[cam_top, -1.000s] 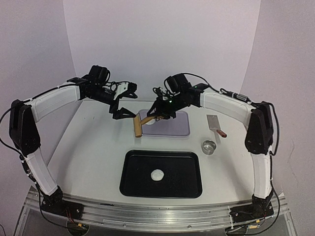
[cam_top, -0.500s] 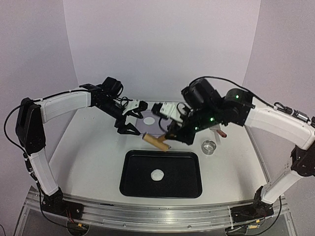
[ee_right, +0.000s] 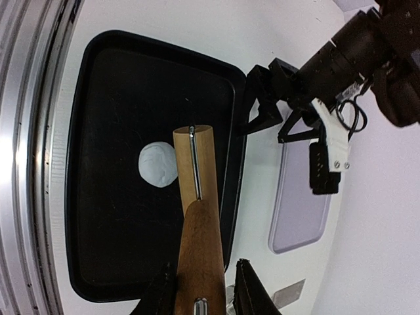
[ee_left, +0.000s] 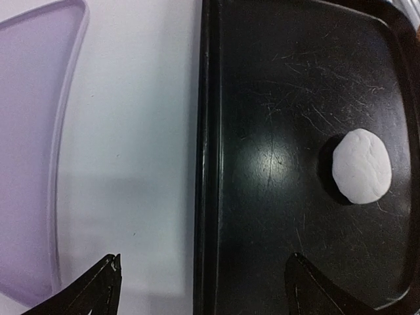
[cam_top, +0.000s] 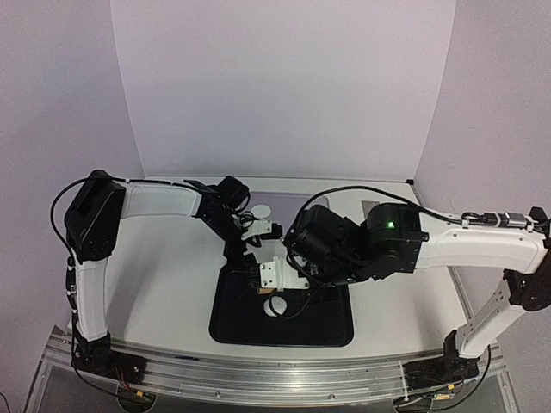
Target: Roll out the dumpling wrappers from the dough
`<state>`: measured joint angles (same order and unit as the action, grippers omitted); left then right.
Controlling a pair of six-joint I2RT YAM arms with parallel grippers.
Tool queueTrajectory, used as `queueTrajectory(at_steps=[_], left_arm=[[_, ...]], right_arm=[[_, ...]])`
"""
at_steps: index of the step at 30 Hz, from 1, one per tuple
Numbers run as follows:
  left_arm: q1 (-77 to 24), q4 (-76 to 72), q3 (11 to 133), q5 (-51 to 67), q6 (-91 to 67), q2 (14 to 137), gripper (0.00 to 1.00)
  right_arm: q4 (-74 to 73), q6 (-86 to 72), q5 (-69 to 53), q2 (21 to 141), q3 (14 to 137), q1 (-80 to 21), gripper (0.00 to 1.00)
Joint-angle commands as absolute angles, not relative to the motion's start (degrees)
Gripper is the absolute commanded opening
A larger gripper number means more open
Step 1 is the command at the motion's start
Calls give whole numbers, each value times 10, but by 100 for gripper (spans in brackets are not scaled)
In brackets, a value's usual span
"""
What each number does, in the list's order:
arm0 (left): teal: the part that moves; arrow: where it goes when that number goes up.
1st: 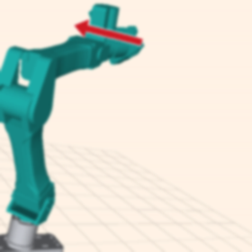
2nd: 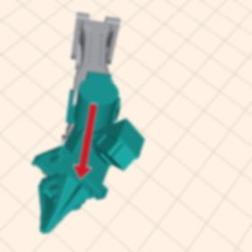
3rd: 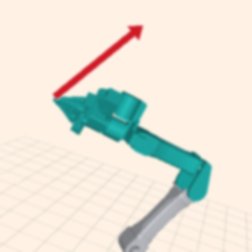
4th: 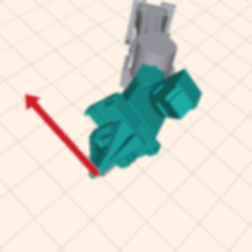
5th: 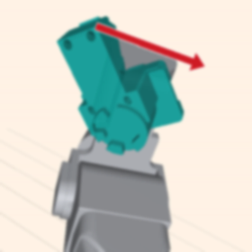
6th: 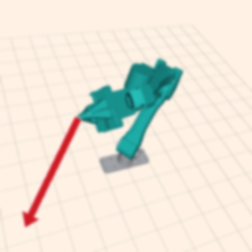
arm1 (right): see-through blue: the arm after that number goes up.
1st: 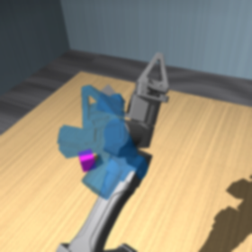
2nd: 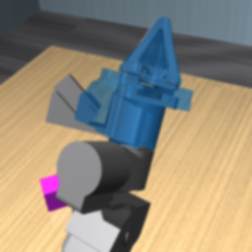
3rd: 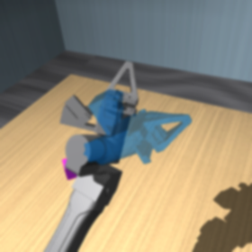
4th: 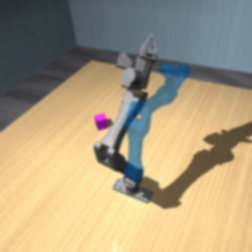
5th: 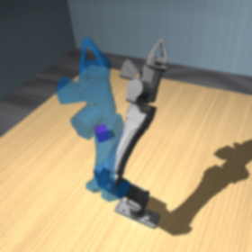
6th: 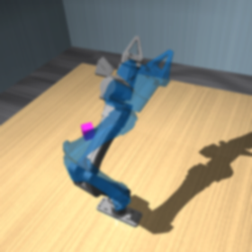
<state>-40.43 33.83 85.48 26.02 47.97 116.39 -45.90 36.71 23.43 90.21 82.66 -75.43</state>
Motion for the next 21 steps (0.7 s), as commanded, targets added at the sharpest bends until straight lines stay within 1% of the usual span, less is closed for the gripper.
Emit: queueTrajectory(at_steps=[1, 4, 6, 11, 17, 21], left_arm=[[-429, 301, 884, 203, 477, 1198, 84], [-436, 289, 877, 195, 481, 1203, 81], [-442, 287, 874, 200, 481, 1207, 76], [-452, 296, 870, 209, 475, 1220, 64], [-452, 282, 858, 207, 462, 1227, 45], [-453, 275, 847, 196, 462, 1225, 28]], right_arm=[[-433, 414, 276, 917, 807, -787, 0], [-427, 405, 268, 917, 793, -795, 0], [-409, 397, 263, 928, 786, -795, 0], [-357, 393, 304, 961, 769, -795, 0], [-333, 362, 314, 983, 759, -795, 0], [-331, 342, 300, 993, 755, -795, 0]])
